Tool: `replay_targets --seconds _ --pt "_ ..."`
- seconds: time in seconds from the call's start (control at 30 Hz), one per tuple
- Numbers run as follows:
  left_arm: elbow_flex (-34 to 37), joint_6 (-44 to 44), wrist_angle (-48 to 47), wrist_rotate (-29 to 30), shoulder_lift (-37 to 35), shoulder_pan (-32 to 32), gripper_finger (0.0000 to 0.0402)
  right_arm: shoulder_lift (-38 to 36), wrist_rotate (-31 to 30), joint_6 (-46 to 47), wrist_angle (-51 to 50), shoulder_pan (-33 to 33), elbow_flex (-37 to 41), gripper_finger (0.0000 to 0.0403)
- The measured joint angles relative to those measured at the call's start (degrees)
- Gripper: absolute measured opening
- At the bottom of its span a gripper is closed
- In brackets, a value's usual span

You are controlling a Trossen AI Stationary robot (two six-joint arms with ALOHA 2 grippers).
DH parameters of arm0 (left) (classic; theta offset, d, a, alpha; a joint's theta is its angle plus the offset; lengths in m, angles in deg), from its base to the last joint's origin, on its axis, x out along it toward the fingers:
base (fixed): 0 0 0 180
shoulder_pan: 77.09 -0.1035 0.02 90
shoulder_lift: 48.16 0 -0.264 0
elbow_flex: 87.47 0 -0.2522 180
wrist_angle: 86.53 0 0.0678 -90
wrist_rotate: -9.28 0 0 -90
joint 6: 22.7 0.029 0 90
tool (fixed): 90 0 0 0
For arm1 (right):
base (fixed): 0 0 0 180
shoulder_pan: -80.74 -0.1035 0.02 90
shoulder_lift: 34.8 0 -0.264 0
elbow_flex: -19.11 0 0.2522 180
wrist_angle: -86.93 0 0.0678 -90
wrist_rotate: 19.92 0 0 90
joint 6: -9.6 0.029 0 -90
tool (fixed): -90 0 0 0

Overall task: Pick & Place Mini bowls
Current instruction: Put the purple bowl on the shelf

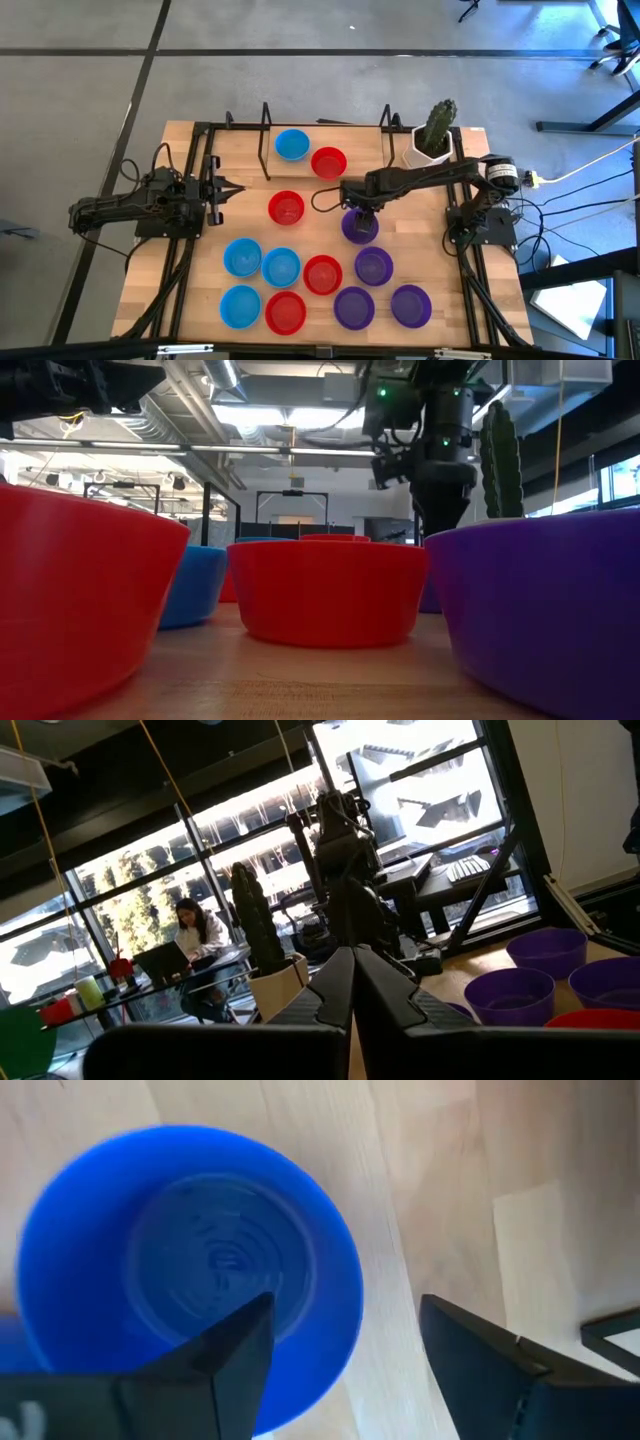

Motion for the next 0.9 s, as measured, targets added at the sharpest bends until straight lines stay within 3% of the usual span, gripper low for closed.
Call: replay_targets --seconds 0.53,0.7,0.9 --pt "0.0 0.0 0.0 0.0 0.0 0.0 0.0004 6.4 -0.1 -3.4 0.8 0.3 0.0 0.0232" --pt "0.0 0.0 0.0 0.0 0.0 0.0 0.0003 6.7 -0.1 -4.9 1.6 0.3 0.0 0.0167" --pt "0.0 0.0 0.0 0.0 0.0 0.0 0.0007 6.3 0.0 -5.1 1.8 0.9 0.0 0.0043"
